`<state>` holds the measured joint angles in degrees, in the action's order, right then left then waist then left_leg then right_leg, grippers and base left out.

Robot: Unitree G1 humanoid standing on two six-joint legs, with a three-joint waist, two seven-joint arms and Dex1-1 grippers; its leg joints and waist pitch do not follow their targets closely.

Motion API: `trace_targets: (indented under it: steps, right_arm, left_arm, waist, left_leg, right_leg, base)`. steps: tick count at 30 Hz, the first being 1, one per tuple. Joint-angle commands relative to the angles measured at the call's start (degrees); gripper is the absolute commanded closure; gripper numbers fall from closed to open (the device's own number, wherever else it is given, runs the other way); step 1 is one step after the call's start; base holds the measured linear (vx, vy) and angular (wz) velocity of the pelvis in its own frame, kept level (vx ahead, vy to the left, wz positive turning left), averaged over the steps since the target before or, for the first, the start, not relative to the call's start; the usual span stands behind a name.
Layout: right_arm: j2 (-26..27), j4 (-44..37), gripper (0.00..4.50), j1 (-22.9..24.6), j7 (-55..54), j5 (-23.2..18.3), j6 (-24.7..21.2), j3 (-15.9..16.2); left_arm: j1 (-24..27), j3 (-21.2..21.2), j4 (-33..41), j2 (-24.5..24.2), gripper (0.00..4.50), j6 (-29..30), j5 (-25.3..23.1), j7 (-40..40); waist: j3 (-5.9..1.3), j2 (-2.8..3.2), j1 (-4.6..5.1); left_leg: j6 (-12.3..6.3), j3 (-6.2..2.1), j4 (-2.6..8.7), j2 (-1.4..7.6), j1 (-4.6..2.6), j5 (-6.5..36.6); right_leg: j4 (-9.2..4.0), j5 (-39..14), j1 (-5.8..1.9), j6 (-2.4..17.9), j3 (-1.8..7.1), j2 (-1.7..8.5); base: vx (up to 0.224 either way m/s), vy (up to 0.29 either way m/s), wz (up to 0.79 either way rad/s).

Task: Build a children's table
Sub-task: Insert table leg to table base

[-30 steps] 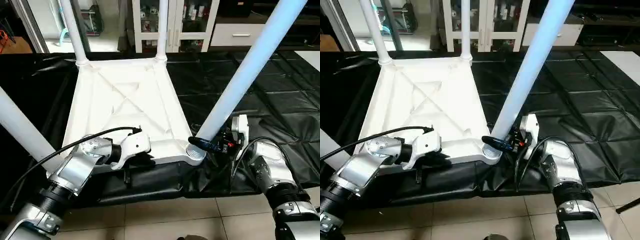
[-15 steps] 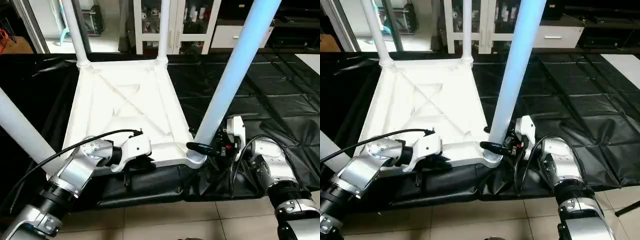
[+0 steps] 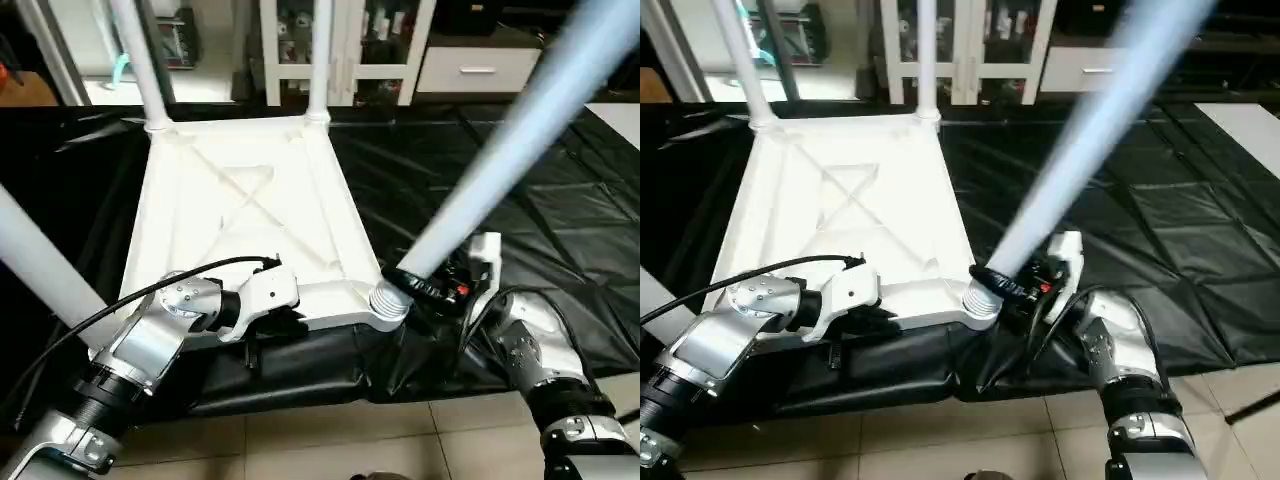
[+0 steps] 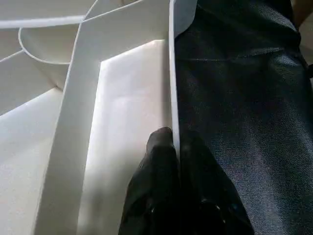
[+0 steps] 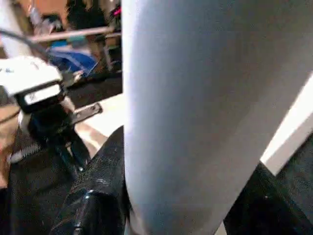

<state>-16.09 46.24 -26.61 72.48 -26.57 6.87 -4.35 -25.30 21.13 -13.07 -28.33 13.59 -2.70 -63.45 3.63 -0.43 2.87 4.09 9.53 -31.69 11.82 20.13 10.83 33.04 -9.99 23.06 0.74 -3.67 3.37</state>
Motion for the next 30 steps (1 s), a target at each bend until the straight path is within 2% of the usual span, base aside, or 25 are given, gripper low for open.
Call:
trace_targets:
  steps: [1,4,5,6,8,12,13,19,20,26,30]
  right_arm:
    - [-0.60,4.90,2.61,3.72,-4.28,3.93,-4.68,1.27]
    - [-1.42,4.83,2.61,4.25,-3.19,5.73,-3.61,2.81]
    - [-1.93,4.55,2.61,4.59,-2.62,7.00,-2.99,3.73]
    - [-3.10,3.93,2.61,5.20,-1.49,10.15,-0.90,6.21]
    - [-3.48,3.63,2.61,5.40,-1.16,11.15,-0.18,7.04]
    - [-5.38,3.01,2.61,5.28,-0.35,15.45,1.84,10.99]
    - [-5.64,3.15,2.61,5.03,-0.25,16.05,2.02,11.49]
    - [-6.43,3.64,2.61,4.48,-0.19,17.02,1.71,12.88]
    - [-6.76,4.00,2.61,4.58,-0.04,17.59,2.09,13.45]
    - [-7.58,4.80,2.61,5.38,0.83,19.35,2.95,15.87]
    - [-7.33,4.61,2.61,5.22,0.34,19.29,3.38,16.28]
  left_arm:
    - [0.32,0.30,-0.02,0.18,4.50,0.15,-0.04,0.66]
    - [0.30,0.34,-0.07,0.14,4.50,0.10,-0.06,0.62]
    - [0.26,0.39,-0.11,0.12,4.50,0.07,-0.10,0.62]
    - [0.24,0.40,-0.21,-0.01,4.50,-0.05,-0.20,0.55]
    - [0.24,0.39,-0.23,-0.05,4.50,-0.09,-0.24,0.52]
    - [0.10,0.49,-0.66,-0.21,4.50,-0.47,-0.49,0.45]
    - [0.08,0.52,-0.71,-0.23,4.50,-0.52,-0.52,0.44]
    - [0.17,0.67,-0.58,-0.35,4.50,-0.54,-0.62,0.40]
    - [0.16,0.70,-0.56,-0.30,4.50,-0.49,-0.64,0.45]
    - [0.14,0.81,-0.54,-0.41,4.50,-0.46,-0.75,0.39]
    - [0.18,0.80,-0.41,-0.42,4.50,-0.43,-0.75,0.42]
  waist:
    - [-0.54,-0.30,0.41]
    - [-0.46,-0.31,0.44]
    - [-0.38,-0.24,0.48]
    - [-0.38,-0.25,0.45]
    - [-0.34,-0.26,0.50]
    - [-0.21,-0.30,0.53]
    - [-0.10,-0.32,0.57]
    - [0.00,-0.42,0.67]
    - [-0.15,-0.62,0.63]
    - [-0.23,-0.58,0.59]
    - [-0.29,-0.57,0.64]
  left_leg:
    - [-1.71,-0.91,3.81,1.09,-0.48,27.92]
    - [-1.53,-0.99,3.79,1.08,-0.51,28.09]
    - [-1.56,-0.99,3.77,1.03,-0.46,28.24]
    - [-1.50,-1.01,3.80,1.06,-0.48,28.31]
    - [-1.42,-0.99,3.81,1.09,-0.56,28.76]
    - [-1.43,-1.04,3.99,1.14,-0.48,29.20]
    - [-1.38,-1.05,3.93,1.11,-0.69,30.10]
    - [-1.17,-1.20,4.00,1.10,-0.71,31.09]
    - [-1.26,-1.19,3.92,1.12,-0.75,30.80]
    - [-1.27,-1.12,4.04,1.21,-0.66,30.52]
    - [-1.21,-1.13,4.07,1.23,-0.59,30.72]
  right_leg:
    - [-7.43,-43.63,0.45,4.45,2.21,4.09]
    - [-7.61,-45.19,0.59,3.71,2.14,4.20]
    - [-7.69,-45.58,0.63,3.53,2.13,4.21]
    - [-7.71,-45.69,0.64,3.41,2.09,4.21]
    - [-7.73,-45.63,0.76,3.29,2.08,4.16]
    - [-7.68,-45.31,0.74,3.36,2.11,4.15]
    - [-7.84,-46.02,0.98,3.16,2.13,4.11]
    - [-7.97,-47.05,1.03,2.66,2.04,4.13]
    - [-7.95,-47.22,1.02,2.66,2.07,4.21]
    - [-7.86,-46.10,0.95,2.98,2.24,4.17]
    - [-7.83,-45.65,0.91,3.06,2.24,4.17]
  base:
    - [0.000,0.000,0.00]
    - [0.000,0.000,0.00]
    - [0.000,0.000,0.00]
    - [0.000,0.000,0.00]
    - [0.000,0.000,0.00]
    - [0.000,0.000,0.00]
    - [0.000,0.000,0.00]
    - [0.000,0.000,0.00]
    - [0.000,0.000,0.00]
    - [0.000,0.000,0.00]
    - [0.000,0.000,0.00]
